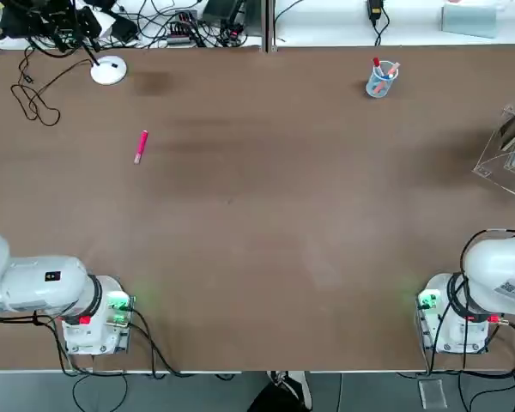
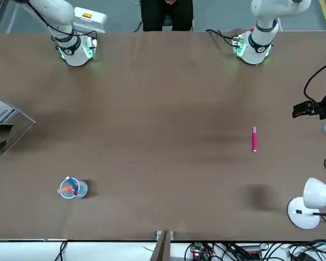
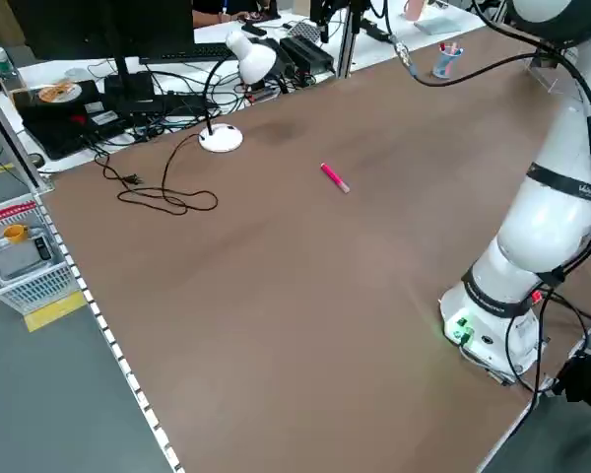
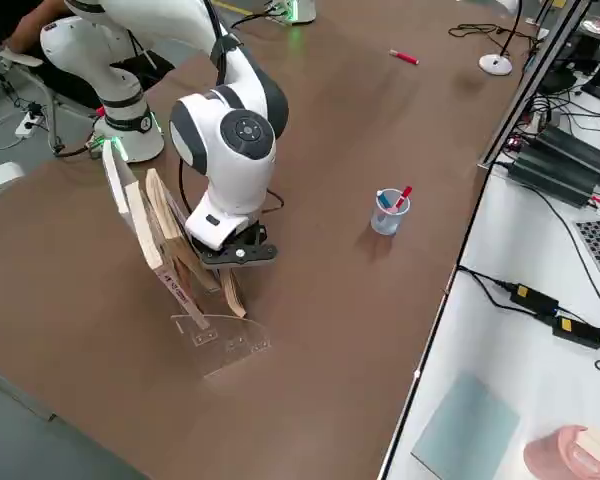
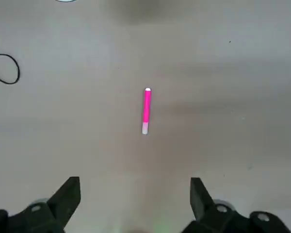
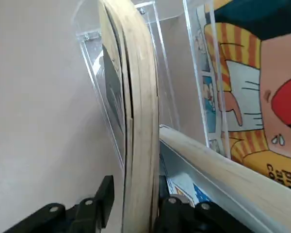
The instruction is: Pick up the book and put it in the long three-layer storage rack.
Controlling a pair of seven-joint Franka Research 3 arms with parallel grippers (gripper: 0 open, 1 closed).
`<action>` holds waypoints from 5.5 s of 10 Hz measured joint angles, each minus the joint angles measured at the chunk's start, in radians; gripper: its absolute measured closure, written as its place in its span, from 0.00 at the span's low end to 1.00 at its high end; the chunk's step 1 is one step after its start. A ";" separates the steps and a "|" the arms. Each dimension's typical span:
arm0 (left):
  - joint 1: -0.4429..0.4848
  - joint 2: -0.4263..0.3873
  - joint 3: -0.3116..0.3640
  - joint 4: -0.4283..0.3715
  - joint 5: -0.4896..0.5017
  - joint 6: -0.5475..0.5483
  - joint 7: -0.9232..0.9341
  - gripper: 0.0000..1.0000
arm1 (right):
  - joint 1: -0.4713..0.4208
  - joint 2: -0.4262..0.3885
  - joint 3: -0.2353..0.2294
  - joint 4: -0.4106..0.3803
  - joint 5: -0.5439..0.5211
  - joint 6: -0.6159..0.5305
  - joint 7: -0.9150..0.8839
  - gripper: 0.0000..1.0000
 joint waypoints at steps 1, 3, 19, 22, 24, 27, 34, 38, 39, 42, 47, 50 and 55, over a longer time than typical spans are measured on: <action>0.000 0.000 0.000 0.000 0.000 0.000 0.000 0.00 | 0.000 0.000 0.000 0.000 0.000 0.000 0.000 0.57; 0.000 0.000 0.000 0.000 0.000 0.000 0.000 0.00 | 0.000 0.000 0.000 0.001 0.001 0.001 0.001 0.56; 0.000 0.000 0.000 0.000 0.001 0.000 0.000 0.00 | 0.001 0.003 0.008 0.103 0.026 -0.192 0.003 0.19; 0.000 0.000 0.000 0.000 0.001 0.000 0.000 0.00 | 0.001 0.003 0.010 0.119 0.030 -0.203 0.001 0.18; 0.000 0.000 0.000 0.000 0.001 0.000 0.000 0.00 | 0.008 0.003 0.012 0.132 0.037 -0.223 0.000 0.17; 0.000 0.000 0.000 0.006 0.015 0.000 0.000 0.00 | 0.030 0.003 0.023 0.143 0.039 -0.235 -0.045 0.15; 0.001 0.000 0.001 0.044 0.036 0.000 0.000 0.00 | 0.085 0.003 0.060 0.151 0.043 -0.214 -0.386 0.15; 0.019 0.000 0.002 0.045 0.036 0.000 0.002 0.00 | 0.148 0.002 0.061 0.170 0.030 -0.191 -0.529 0.15; 0.027 0.000 0.002 0.046 0.035 0.000 0.003 0.00 | 0.157 0.002 0.061 0.173 0.027 -0.190 -0.566 0.15; 0.048 0.000 0.002 0.058 0.027 0.000 0.003 0.00 | 0.191 0.002 0.062 0.175 0.026 -0.157 -0.641 0.15; 0.051 0.000 0.000 0.070 0.026 0.000 0.003 0.00 | 0.290 0.002 0.062 0.180 0.025 -0.120 -0.629 0.15; 0.051 0.000 -0.001 0.072 0.026 0.000 0.003 0.00 | 0.322 0.002 0.062 0.188 0.030 -0.114 -0.537 0.13; 0.051 0.000 -0.001 0.072 0.026 0.000 0.003 0.00 | 0.412 -0.023 0.048 0.189 0.031 -0.119 -0.267 0.00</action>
